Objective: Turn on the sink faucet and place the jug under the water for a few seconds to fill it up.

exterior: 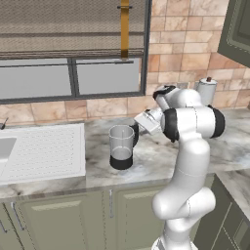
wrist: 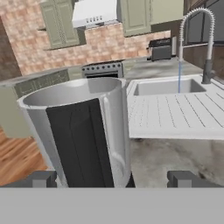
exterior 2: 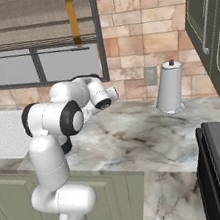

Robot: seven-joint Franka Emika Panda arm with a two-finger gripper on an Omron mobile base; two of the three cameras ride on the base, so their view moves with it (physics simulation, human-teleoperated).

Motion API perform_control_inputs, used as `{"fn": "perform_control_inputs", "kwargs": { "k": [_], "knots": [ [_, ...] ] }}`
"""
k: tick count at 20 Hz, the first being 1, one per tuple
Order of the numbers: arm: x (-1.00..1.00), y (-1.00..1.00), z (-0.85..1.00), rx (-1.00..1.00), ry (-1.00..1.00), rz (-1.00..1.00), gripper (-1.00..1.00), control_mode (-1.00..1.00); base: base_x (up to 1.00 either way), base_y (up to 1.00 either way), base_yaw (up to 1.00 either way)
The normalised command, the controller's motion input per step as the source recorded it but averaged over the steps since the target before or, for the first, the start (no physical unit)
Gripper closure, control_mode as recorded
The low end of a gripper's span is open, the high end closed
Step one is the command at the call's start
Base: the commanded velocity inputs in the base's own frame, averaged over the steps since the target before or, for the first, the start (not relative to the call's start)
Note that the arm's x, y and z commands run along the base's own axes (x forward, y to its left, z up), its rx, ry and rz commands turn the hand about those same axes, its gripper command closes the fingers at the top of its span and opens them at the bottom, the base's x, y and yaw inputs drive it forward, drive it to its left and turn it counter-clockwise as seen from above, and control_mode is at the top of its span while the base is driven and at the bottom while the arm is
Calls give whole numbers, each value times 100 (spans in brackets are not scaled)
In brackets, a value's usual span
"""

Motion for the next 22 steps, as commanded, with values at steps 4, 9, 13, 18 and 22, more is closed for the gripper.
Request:
{"fn": "perform_control_inputs", "kwargs": {
  "k": [4, 9, 13, 18, 22],
  "knots": [
    [0, 17, 0, 0, 0, 0, -100, -100, 0, 0, 0],
    [0, 22, 0, 0, 0, 0, -100, -100, 0, 0, 0],
    [0, 26, -7, 0, 0, 0, -100, -100, 0, 0, 0],
    [0, 25, -28, 0, 2, 0, -100, -100, 0, 0, 0],
    [0, 27, -29, 0, 1, 0, -100, -100, 0, 0, 0]
  ]
}}
